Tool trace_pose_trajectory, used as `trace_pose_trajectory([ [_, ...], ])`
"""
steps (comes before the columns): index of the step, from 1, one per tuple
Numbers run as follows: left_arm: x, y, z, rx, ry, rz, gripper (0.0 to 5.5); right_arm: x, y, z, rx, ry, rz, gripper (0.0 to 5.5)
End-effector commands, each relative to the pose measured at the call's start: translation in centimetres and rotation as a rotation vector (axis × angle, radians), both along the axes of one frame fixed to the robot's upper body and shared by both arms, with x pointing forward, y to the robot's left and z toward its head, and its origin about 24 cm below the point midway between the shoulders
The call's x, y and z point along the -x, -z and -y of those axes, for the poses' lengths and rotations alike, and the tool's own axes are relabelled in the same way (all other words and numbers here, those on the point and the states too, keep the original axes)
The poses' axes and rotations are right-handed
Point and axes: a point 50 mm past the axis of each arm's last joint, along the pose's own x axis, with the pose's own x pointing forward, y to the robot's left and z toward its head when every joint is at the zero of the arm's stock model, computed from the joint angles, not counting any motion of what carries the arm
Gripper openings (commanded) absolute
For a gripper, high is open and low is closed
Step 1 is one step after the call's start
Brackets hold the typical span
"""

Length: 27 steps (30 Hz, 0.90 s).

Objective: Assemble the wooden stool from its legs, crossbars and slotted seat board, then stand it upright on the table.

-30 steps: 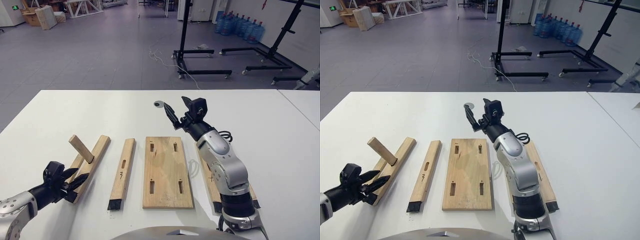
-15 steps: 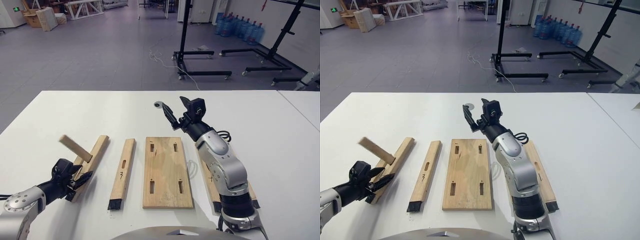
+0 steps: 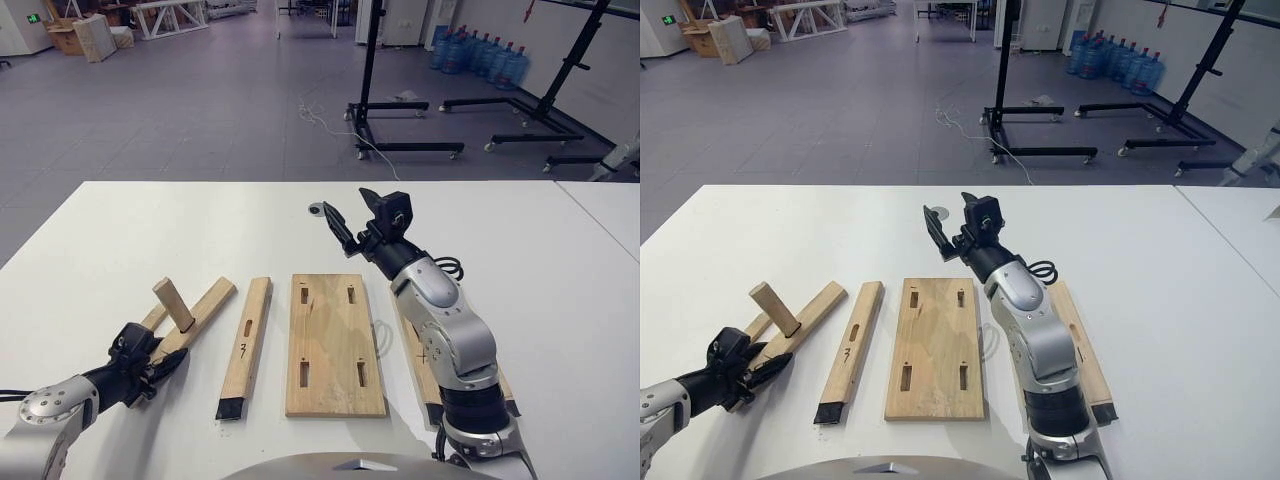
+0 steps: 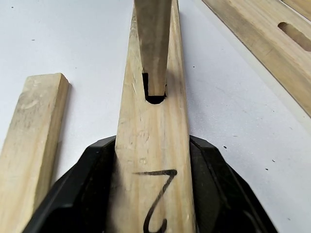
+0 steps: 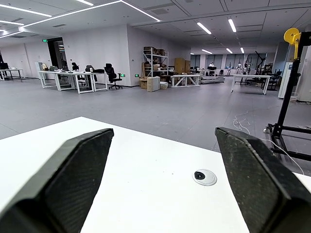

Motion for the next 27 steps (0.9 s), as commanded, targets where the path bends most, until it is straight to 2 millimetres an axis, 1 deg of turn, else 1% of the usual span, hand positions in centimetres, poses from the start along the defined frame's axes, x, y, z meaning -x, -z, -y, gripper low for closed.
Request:
trace_pose_trajectory([
  [1, 0.4, 1.4, -0.1, -0.016, -0.058, -0.039, 2.05, -0.3, -0.4, 0.0, 0.006, -0.004, 0.009, 3.87],
  [5, -0.7, 1.4, -0.1, -0.018, -0.138, 0.025, 2.05, -0.5, -0.4, 0.1, 0.011, -0.01, 0.013, 3.87],
  [7, -1.6, 1.0, 0.4, 0.021, -0.17, 0.086, 2.05, -0.7, -0.5, 0.1, 0.007, -0.015, 0.014, 3.87],
  [9, -2.8, -0.4, 1.9, 0.139, -0.152, 0.19, 2.05, -0.9, -0.6, 0.2, -0.013, -0.024, 0.011, 3.87],
  [12, -4.1, -3.3, 4.2, 0.384, -0.088, 0.333, 2.05, -1.5, -1.2, 0.6, -0.154, -0.1, -0.03, 3.87],
  [14, -4.7, -5.3, 5.8, 0.598, 0.025, 0.369, 2.04, -1.4, -1.9, 1.3, -0.331, -0.252, -0.087, 3.87],
  [16, -4.8, -7.1, 6.7, 0.763, 0.149, 0.376, 2.04, -1.0, -2.6, 2.0, -0.457, -0.427, -0.119, 4.17],
  [18, -4.7, -8.5, 6.8, 0.864, 0.229, 0.371, 2.04, -0.4, -3.1, 2.1, -0.508, -0.582, -0.136, 4.56],
  [20, -4.8, -9.7, 6.9, 0.96, 0.321, 0.343, 2.04, 0.5, -3.7, 1.9, -0.544, -0.761, -0.132, 4.72],
  [22, -5.3, -10.3, 7.3, 1.007, 0.39, 0.294, 2.04, 1.2, -3.9, 1.6, -0.555, -0.884, -0.138, 4.72],
  [25, -5.2, -10.6, 8.2, 1.038, 0.476, 0.24, 2.04, 1.3, -3.4, 0.9, -0.577, -0.97, -0.183, 4.72],
  [27, -5.1, -10.6, 8.9, 1.056, 0.52, 0.203, 2.04, 1.2, -3.0, -0.1, -0.6, -1.008, -0.211, 4.72],
])
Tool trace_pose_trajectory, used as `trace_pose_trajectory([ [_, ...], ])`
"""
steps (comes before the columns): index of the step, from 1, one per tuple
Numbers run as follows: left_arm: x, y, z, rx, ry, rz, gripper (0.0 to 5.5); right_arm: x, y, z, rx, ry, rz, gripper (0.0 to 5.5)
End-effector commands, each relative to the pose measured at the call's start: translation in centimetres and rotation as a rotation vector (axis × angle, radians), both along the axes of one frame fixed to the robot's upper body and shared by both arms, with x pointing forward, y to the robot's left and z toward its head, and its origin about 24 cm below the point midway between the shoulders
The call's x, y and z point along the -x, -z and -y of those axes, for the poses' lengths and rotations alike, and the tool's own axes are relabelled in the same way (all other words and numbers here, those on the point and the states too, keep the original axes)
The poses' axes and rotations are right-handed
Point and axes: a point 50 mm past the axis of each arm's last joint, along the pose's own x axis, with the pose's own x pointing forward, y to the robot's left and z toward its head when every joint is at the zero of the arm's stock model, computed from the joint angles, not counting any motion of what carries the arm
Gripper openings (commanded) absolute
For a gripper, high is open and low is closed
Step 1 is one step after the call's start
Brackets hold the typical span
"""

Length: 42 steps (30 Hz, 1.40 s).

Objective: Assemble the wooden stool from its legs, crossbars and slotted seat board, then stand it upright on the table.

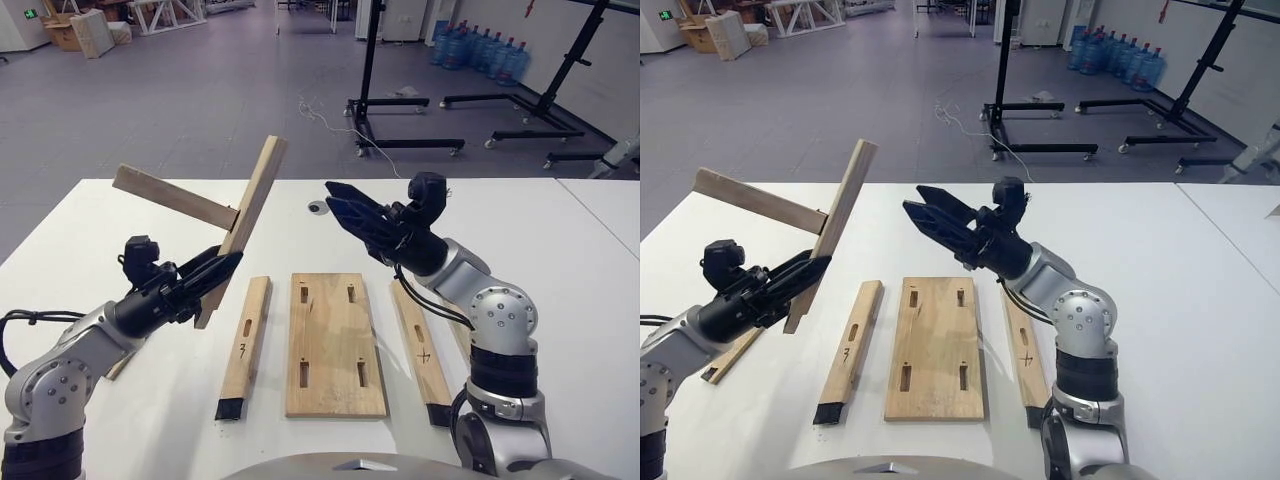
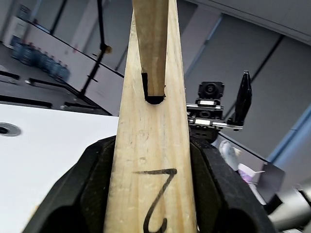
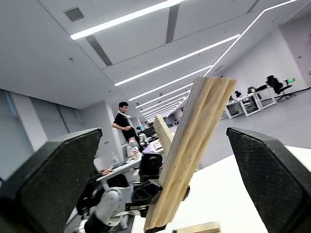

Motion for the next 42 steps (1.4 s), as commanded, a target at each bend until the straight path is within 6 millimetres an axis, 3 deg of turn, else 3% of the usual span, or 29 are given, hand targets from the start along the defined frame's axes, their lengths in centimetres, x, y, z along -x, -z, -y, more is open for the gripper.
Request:
trace_pose_trajectory([
  [1, 0.1, -0.4, 1.4, 0.005, 0.114, -0.001, 2.04, -0.1, 0.3, -1.8, -0.019, -0.096, -0.026, 4.72],
  [7, 0.4, -0.3, 2.4, 0.025, 0.165, -0.002, 2.04, -1.1, 1.1, -3.8, -0.008, -0.112, -0.065, 4.72],
  [12, 0.8, 0.0, 3.0, 0.037, 0.187, -0.001, 2.04, -1.5, 0.5, -3.9, -0.024, -0.12, -0.053, 4.72],
  [18, 0.8, 0.4, 2.9, 0.064, 0.147, 0.002, 2.04, -0.1, -1.4, -2.4, -0.19, -0.313, -0.022, 3.74],
  [27, 1.4, 1.2, 3.7, 0.059, 0.15, 0.0, 2.04, -0.6, -1.5, -2.3, -0.134, -0.272, -0.019, 2.36],
  [35, 0.5, 1.3, 3.5, 0.075, 0.124, 0.012, 2.04, 0.0, -1.5, -2.0, -0.103, -0.186, 0.042, 2.11],
  [36, 0.2, 1.5, 3.4, 0.057, 0.103, 0.005, 2.41, 0.3, -1.5, -2.0, -0.092, -0.186, 0.068, 2.1],
  [39, -0.4, 1.7, 3.5, 0.041, 0.093, 0.0, 2.83, 0.8, -1.3, -1.5, -0.066, -0.178, 0.123, 2.1],
  [42, -0.6, 1.9, 3.5, 0.041, 0.069, -0.002, 3.21, -0.2, -1.7, -0.8, -0.07, -0.129, 0.1, 2.07],
])
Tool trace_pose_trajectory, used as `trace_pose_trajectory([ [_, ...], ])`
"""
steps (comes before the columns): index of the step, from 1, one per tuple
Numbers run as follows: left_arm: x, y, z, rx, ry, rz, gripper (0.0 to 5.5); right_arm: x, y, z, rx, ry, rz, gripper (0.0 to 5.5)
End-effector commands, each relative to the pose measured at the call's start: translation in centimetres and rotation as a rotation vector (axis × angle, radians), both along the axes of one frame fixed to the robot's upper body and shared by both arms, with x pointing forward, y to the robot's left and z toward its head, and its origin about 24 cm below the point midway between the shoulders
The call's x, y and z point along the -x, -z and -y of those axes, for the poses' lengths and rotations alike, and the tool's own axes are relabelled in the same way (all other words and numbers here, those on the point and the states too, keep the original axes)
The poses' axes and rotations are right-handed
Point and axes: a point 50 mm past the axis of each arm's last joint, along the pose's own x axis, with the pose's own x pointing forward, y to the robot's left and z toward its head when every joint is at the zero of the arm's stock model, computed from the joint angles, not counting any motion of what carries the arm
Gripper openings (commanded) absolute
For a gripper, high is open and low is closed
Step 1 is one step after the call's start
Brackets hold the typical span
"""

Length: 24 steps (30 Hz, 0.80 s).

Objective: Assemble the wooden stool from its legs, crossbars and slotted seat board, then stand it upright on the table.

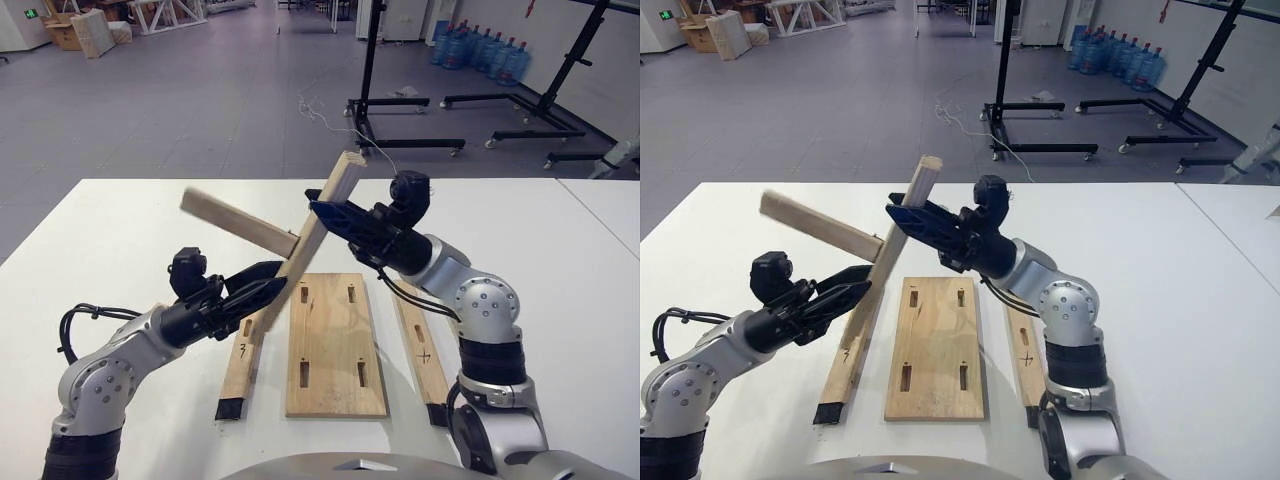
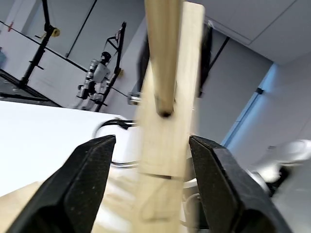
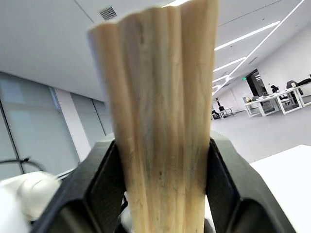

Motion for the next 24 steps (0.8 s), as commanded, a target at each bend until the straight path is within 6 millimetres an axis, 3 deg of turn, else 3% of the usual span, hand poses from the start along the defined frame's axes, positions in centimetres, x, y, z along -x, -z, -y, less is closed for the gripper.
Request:
trace_pose_trajectory([
  [1, -0.5, 0.2, 0.0, -0.016, -0.055, -0.002, 3.34, -1.1, -1.2, 0.8, -0.025, 0.069, 0.005, 2.07],
  [3, -0.5, 0.3, 0.0, -0.005, -0.089, -0.011, 3.65, -1.8, -1.6, 1.4, -0.035, 0.134, 0.009, 2.07],
  [9, 0.5, -0.2, -1.0, 0.001, -0.149, 0.006, 3.68, -3.2, -4.3, 2.5, -0.056, 0.297, 0.074, 2.07],
  [14, 0.9, -0.6, -2.5, -0.029, -0.224, 0.017, 3.68, -5.2, -6.6, 4.7, -0.02, 0.521, 0.189, 2.07],
  [16, 0.9, -0.7, -2.5, -0.044, -0.251, 0.018, 3.68, -5.6, -6.4, 6.1, 0.116, 0.592, 0.314, 2.07],
  [19, 1.0, -0.6, -2.6, -0.068, -0.301, 0.019, 3.68, -5.4, -5.5, 7.9, 0.317, 0.553, 0.434, 2.07],
  [24, -0.4, 0.6, -4.0, -0.178, -0.503, -0.025, 3.68, -4.8, -3.6, 9.7, 0.413, 0.465, 0.449, 2.07],
])
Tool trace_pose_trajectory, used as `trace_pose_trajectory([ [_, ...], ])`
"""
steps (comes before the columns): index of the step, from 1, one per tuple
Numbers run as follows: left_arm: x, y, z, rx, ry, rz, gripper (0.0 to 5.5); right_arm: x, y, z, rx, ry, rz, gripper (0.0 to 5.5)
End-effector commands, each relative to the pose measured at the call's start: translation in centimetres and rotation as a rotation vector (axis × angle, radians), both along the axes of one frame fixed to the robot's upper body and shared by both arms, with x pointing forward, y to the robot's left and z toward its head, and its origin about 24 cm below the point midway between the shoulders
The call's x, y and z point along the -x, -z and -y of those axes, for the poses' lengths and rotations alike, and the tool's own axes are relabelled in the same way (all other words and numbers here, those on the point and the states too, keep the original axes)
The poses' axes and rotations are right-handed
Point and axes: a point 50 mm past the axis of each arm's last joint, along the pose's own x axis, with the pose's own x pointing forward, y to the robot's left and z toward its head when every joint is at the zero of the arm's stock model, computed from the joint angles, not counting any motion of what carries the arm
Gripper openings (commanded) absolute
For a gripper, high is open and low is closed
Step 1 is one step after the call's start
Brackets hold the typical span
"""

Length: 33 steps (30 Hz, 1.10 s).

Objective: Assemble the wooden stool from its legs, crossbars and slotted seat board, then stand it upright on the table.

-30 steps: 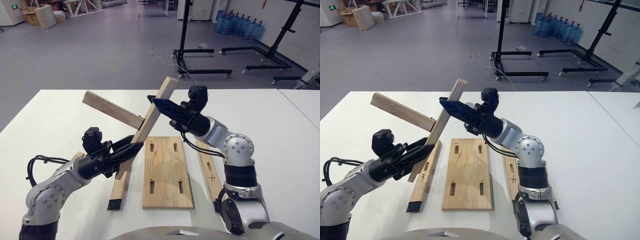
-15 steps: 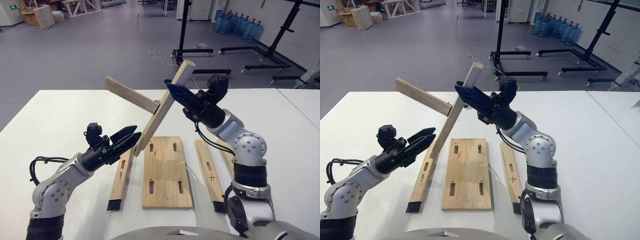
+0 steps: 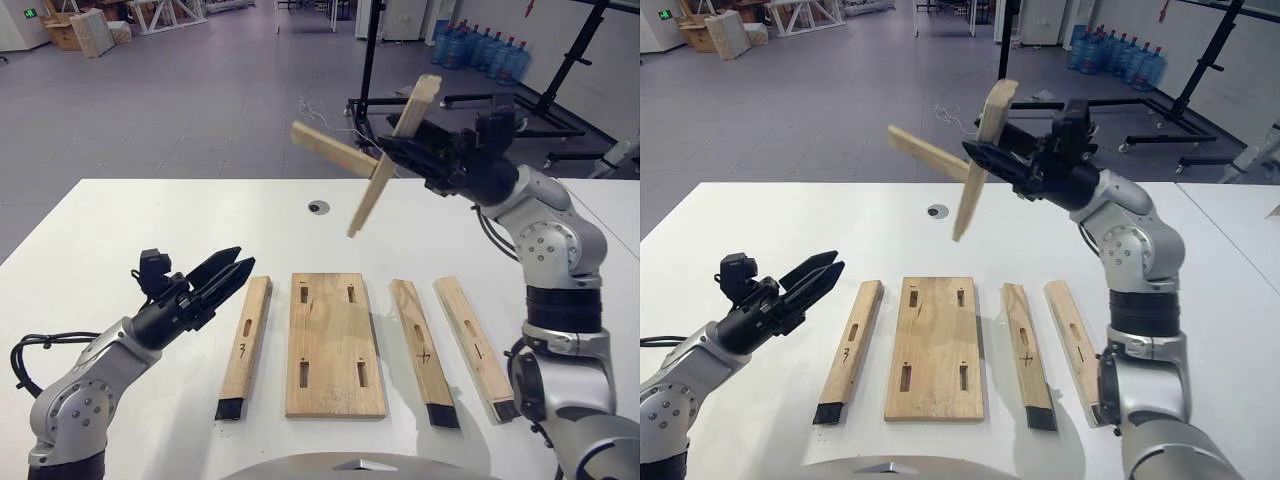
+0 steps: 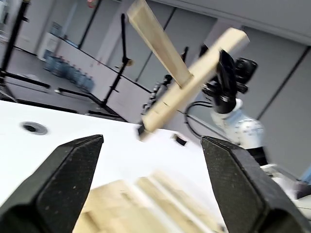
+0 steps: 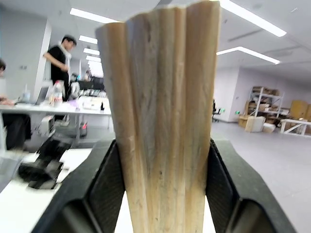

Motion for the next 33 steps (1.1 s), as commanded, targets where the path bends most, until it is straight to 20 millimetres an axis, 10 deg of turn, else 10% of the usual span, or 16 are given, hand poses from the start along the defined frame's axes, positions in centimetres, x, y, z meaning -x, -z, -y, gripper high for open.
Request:
trace_pose_trajectory([
  [1, -1.2, 0.6, -1.2, -0.063, -0.145, -0.041, 3.68, 0.4, 1.8, 0.4, 0.055, -0.037, -0.021, 2.07],
  [13, -3.7, 0.1, -2.4, -0.069, -0.235, -0.026, 3.68, -0.3, 7.1, -1.3, 0.117, -0.078, -0.03, 2.07],
  [33, -3.5, 0.5, -2.8, -0.059, -0.246, -0.033, 3.68, -0.4, 7.9, -1.0, 0.108, -0.21, -0.056, 2.07],
])
